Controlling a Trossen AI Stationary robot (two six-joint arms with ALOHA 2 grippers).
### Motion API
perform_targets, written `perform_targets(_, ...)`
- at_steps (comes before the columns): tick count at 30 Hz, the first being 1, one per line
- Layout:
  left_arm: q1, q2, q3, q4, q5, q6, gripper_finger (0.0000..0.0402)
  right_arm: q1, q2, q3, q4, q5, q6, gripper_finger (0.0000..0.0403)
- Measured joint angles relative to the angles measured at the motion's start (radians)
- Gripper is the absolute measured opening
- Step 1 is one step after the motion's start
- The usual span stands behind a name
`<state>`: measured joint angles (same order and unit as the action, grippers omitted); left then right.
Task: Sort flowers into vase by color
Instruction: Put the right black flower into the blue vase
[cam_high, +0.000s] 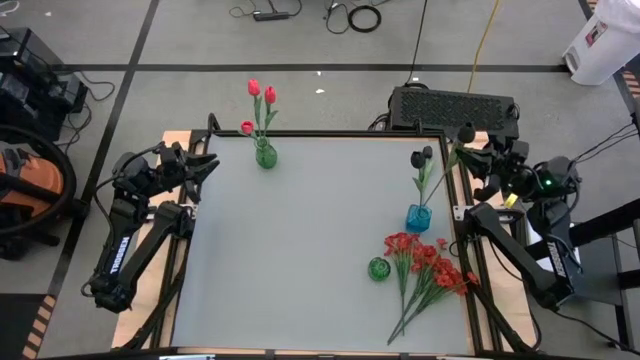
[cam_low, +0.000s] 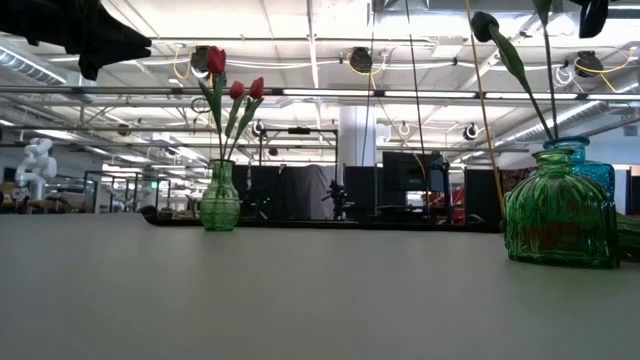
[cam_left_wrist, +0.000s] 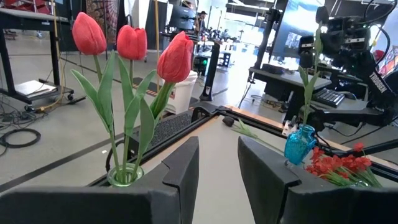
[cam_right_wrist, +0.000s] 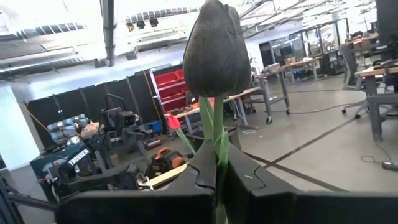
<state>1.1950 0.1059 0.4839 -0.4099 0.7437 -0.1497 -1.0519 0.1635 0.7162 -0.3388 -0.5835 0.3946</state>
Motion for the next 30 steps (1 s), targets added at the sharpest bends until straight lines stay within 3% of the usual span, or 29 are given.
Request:
perform_targets(22,0.000,0.000,0.000,0.000,0.000,0.000,0.0118,0.000,0.000,0.000,-0.110,-0.024,-0.045,0.0002)
perform_targets(30,0.000,0.000,0.000,0.000,0.000,0.000,0.0118,0.000,0.000,0.000,-0.154,-0.025,-0.105,0.0045)
